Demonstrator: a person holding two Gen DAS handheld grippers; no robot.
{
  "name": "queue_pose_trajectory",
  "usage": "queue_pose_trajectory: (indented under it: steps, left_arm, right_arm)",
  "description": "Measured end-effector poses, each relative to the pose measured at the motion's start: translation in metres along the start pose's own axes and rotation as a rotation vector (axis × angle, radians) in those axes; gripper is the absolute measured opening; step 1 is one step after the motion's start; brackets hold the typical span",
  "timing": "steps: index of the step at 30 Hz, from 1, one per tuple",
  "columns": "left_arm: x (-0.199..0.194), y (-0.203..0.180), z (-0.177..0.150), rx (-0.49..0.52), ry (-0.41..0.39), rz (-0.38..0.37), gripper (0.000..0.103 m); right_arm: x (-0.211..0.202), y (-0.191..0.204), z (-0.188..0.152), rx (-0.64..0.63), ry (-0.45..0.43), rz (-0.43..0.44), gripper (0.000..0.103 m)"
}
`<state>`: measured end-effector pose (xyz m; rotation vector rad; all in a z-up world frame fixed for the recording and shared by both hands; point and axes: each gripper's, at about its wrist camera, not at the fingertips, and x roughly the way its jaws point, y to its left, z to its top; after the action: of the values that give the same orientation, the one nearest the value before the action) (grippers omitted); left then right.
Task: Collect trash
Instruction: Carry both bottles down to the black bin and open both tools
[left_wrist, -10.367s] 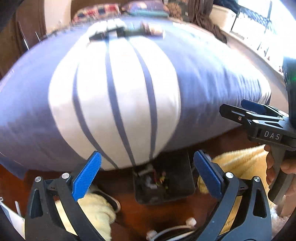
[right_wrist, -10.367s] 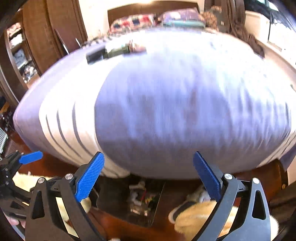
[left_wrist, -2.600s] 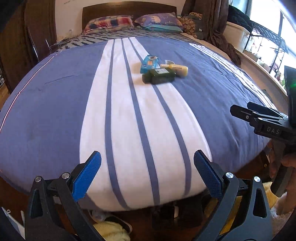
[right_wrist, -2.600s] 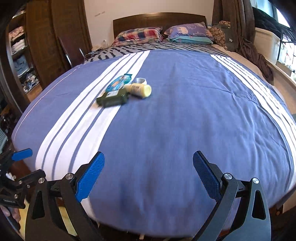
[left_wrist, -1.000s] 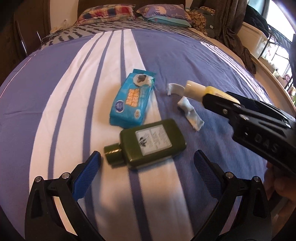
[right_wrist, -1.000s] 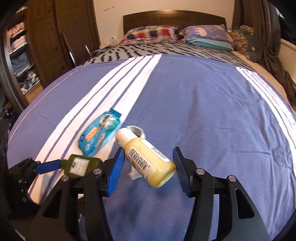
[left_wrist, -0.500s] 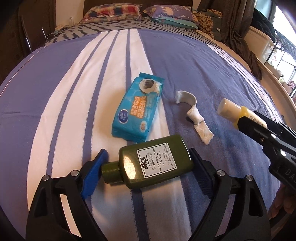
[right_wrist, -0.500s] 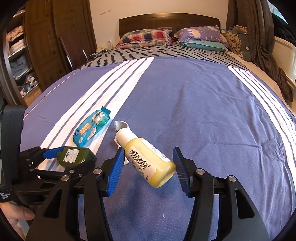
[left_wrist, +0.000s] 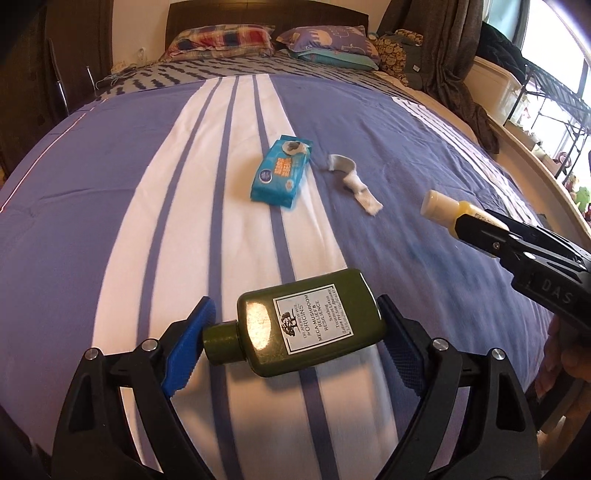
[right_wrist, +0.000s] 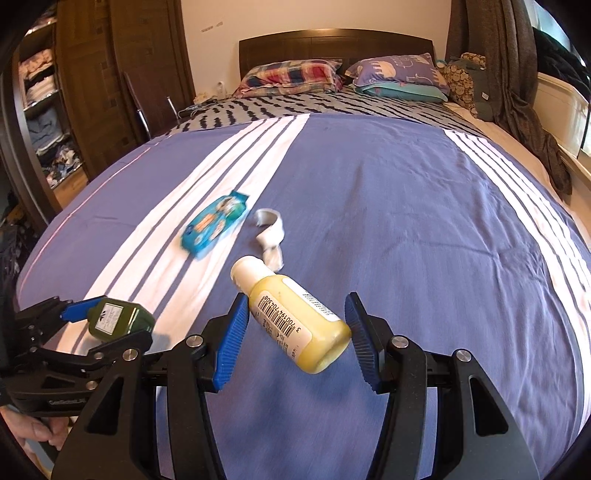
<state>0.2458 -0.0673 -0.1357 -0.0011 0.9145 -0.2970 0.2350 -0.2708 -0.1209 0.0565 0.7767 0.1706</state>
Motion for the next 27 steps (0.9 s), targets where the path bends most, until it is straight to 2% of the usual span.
queue_pose_trajectory:
  steps: [14,27]
  left_arm:
    - [-0.097,-0.006,-0.075,0.019,-0.065,-0.030,0.083]
    - [-0.127,-0.011,-0.146,0.066,-0.063,-0.053,0.083]
  right_arm:
    - [-0.072,0.029,-0.060,0.011,-0.020,0.020,0.055]
    - [-0.117,0.048,-0.120,0.013,-0.023,0.025,0.055]
